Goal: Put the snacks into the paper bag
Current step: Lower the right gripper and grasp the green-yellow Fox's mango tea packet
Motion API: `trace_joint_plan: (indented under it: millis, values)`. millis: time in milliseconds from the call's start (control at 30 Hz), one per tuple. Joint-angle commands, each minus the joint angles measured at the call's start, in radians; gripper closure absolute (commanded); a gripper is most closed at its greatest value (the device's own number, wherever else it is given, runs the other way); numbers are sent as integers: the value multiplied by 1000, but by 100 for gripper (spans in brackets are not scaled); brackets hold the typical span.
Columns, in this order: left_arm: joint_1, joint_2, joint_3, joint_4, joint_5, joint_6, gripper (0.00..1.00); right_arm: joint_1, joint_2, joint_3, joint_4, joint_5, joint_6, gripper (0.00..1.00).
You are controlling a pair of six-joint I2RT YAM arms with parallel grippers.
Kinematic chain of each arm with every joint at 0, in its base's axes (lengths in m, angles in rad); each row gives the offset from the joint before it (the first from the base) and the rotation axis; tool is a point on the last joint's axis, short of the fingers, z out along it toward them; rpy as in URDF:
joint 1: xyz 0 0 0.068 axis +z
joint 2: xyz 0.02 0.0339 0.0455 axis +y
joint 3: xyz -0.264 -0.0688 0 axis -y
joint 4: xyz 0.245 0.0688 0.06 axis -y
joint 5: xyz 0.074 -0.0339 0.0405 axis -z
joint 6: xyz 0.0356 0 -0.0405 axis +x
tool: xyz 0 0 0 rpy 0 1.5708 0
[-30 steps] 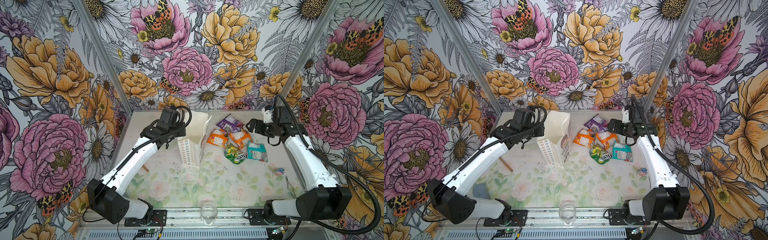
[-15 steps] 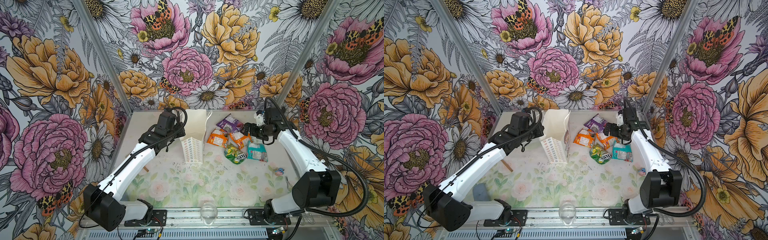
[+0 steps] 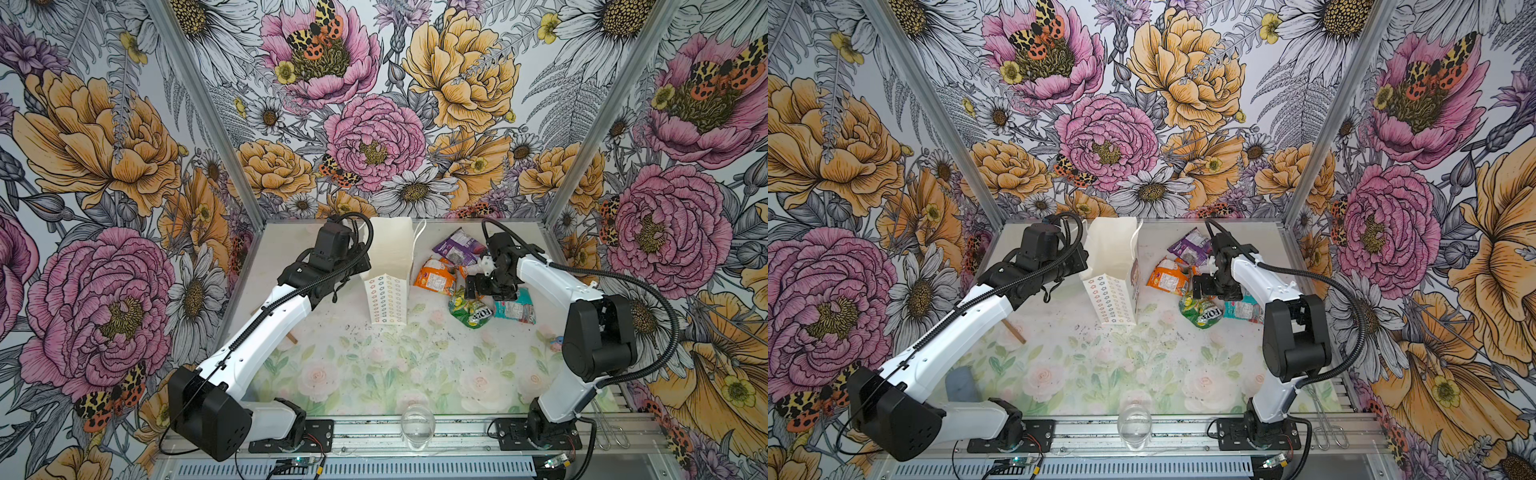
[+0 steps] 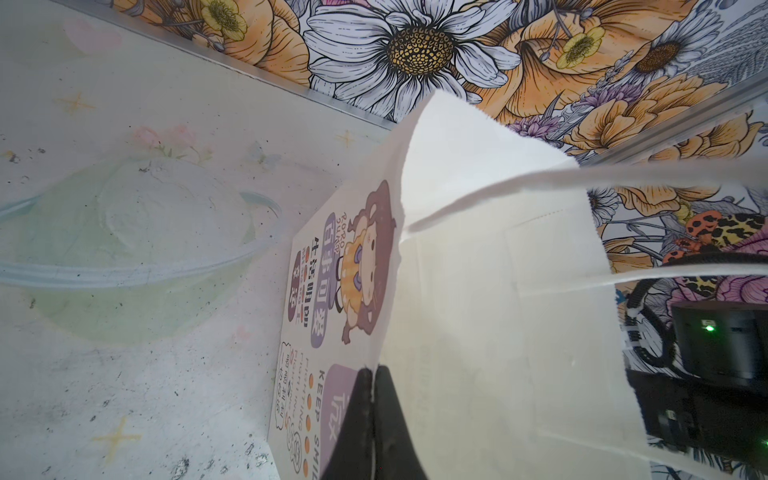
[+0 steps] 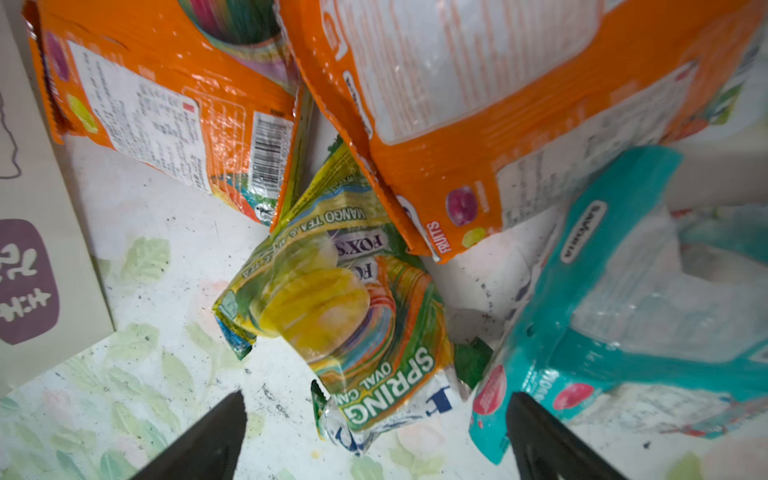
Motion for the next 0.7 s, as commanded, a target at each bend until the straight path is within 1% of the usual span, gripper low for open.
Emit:
trace_joint_plan:
  millis: [0,133,367,533,633,667]
  values:
    - [8,1,-3,32,18,-19,100,21,35,5,-6,37,-14,0]
    - [9,12,1,32,26,-29,100,46,88,13,5,70,-7,0]
    - [4,17,8,32,32,-35,100,73,122,-8,72,57,16,2]
    - [6,16,6,32,30,-37,100,86,137,-22,114,60,38,10]
    - [6,14,4,32,29,-36,100,89,138,-28,122,59,43,18]
    - [5,13,3,32,29,-36,100,88,138,-29,123,60,44,22]
